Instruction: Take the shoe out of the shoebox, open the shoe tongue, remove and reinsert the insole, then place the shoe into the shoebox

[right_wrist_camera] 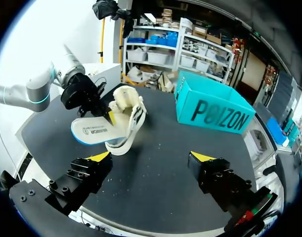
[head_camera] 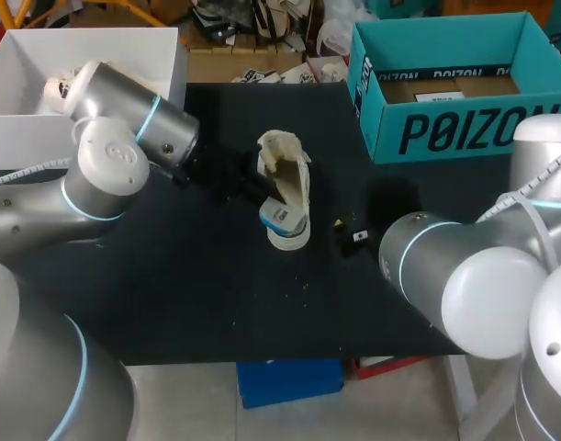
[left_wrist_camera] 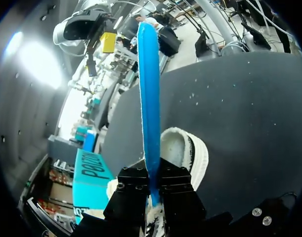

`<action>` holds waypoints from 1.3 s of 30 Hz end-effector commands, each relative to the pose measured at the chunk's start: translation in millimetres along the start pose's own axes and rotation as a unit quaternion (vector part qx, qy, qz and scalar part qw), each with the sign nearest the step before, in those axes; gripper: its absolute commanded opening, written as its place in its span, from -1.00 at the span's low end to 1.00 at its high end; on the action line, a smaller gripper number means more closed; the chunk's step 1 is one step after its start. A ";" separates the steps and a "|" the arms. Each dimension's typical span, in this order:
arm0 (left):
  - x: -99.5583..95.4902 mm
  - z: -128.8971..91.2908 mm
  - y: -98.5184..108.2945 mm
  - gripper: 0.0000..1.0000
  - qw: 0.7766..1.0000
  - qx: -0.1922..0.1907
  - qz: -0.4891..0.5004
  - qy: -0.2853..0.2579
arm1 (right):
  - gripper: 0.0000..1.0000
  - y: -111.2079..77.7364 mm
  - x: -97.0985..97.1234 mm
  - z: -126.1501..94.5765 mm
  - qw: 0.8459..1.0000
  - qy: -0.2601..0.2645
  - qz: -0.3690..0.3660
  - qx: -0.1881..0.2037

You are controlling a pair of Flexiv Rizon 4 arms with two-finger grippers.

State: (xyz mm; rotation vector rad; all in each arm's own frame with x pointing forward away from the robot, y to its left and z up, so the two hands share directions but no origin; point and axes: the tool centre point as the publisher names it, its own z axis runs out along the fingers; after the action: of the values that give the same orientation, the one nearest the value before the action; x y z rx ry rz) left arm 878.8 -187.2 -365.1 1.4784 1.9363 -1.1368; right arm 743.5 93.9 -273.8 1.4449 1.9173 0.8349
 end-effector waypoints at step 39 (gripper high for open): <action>1.0 -1.0 -60.7 -1.00 0.995 0.019 0.042 0.093 | 1.00 -0.8 2.3 0.5 1.000 -0.002 0.001 -0.001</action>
State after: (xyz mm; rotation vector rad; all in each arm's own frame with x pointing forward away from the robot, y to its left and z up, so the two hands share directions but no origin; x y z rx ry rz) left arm 819.0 -189.1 -344.6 1.7186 1.9573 -1.0398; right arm 743.5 94.1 -273.8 1.4449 1.9173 0.8348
